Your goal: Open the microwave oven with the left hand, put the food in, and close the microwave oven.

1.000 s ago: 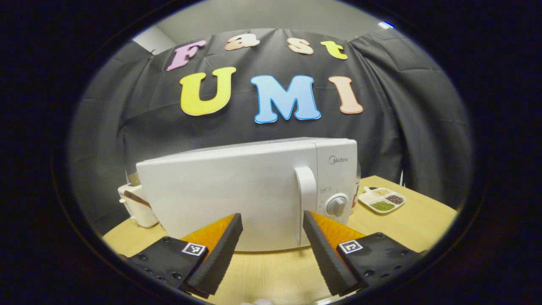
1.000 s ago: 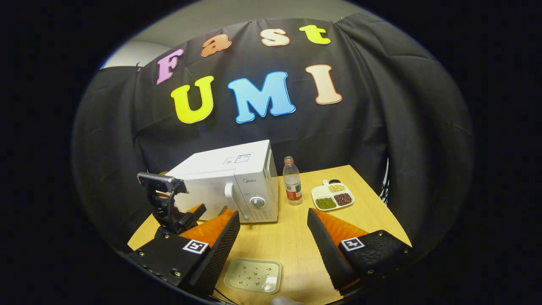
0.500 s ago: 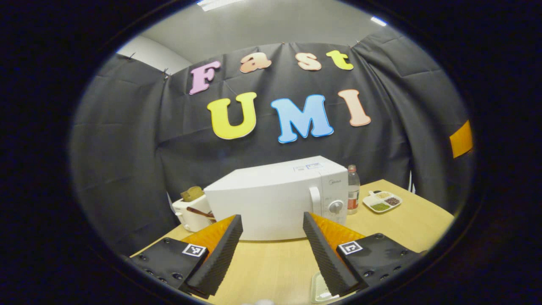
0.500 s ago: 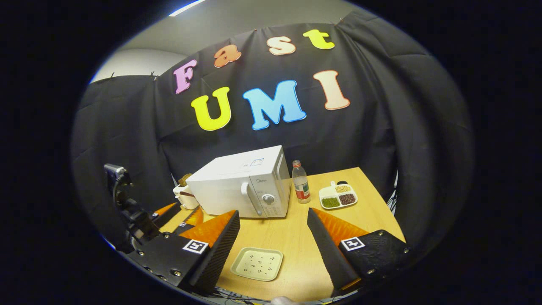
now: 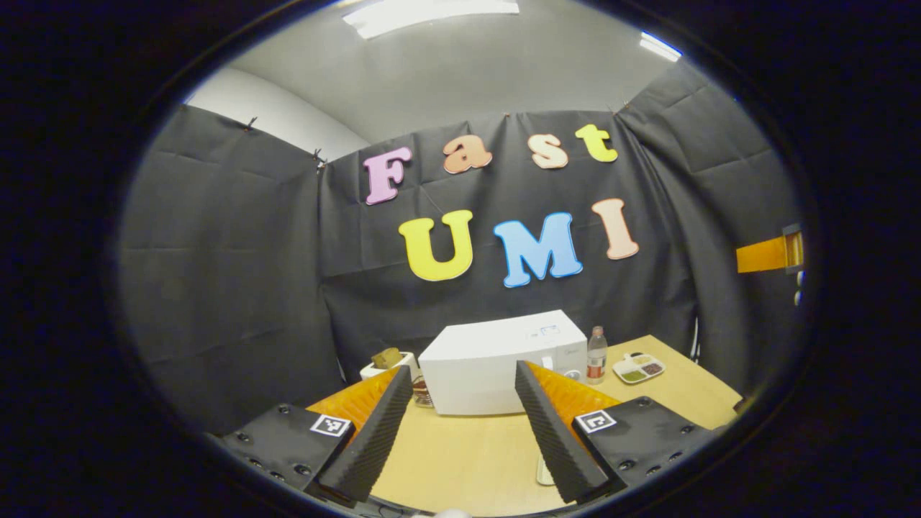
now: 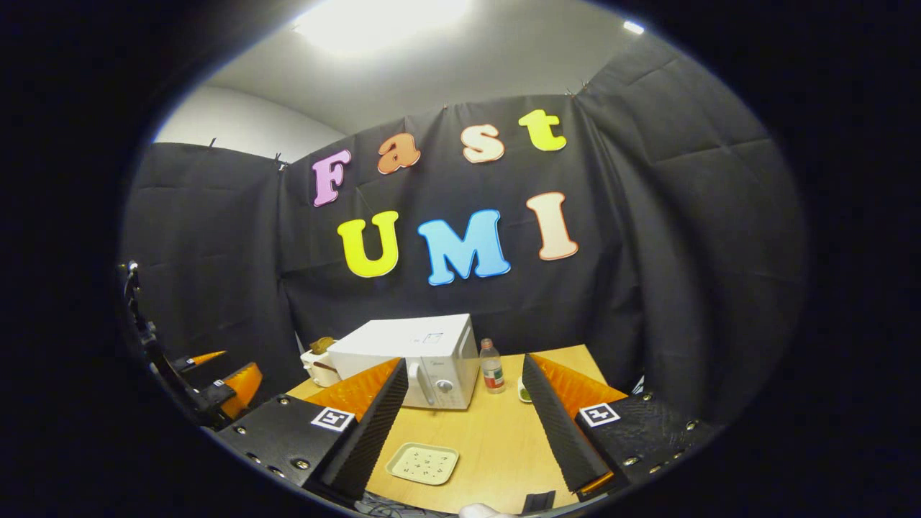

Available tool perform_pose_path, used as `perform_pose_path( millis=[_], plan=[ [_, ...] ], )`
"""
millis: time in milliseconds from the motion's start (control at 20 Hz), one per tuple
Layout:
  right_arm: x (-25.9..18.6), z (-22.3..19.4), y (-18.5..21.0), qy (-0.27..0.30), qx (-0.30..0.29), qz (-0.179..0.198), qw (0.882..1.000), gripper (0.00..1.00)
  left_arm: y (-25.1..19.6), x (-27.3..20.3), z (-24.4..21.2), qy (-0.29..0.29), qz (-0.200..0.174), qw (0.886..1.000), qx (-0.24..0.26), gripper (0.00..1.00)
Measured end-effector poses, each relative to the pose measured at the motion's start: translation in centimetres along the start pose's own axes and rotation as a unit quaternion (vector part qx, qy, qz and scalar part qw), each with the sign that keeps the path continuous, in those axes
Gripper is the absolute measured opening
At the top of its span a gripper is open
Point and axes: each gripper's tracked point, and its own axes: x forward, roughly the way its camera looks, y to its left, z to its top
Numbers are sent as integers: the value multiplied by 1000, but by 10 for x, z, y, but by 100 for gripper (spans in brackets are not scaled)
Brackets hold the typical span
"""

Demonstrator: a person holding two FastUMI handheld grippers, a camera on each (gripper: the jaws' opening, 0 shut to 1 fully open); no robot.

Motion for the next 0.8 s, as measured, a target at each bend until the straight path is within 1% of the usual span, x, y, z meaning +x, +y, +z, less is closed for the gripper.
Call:
perform_pose_path(
  millis=[50, 100, 150, 200, 250, 400, 550, 700, 750, 800],
  plan=[
    [-7, 7, -3, -7, -1, -7, 1000, 98, 4, -8, 8, 1, 0, 1000, -5, 97],
    [-13, 14, -7, -15, -5, -15, 1000, 98, 11, -13, 17, -3, 2, 1000, -12, 99],
    [-19, 17, -9, -21, -7, -22, 1000, 98, 16, -20, 23, -7, 4, 1000, -21, 98],
    [-24, 20, -13, -25, -8, -29, 999, 98, 17, -25, 30, -11, 2, 1000, -29, 97],
    [-27, 21, -14, -28, -8, -34, 999, 98, 19, -30, 35, -14, 0, 999, -36, 99],
    [-33, 19, -18, -29, -17, -50, 998, 98, 20, -39, 53, -26, -11, 998, -60, 99],
    [-37, 26, -17, -40, -29, -63, 997, 98, 23, -42, 76, -48, -16, 997, -53, 98],
    [-38, 29, -14, -44, -28, -67, 996, 98, 14, -41, 82, -50, -31, 997, -57, 97],
    [-39, 31, -13, -46, -27, -67, 996, 98, 13, -41, 85, -52, -33, 996, -60, 99],
    [-40, 34, -13, -51, -26, -68, 996, 98, 13, -38, 88, -53, -37, 996, -61, 99]
  ],
)
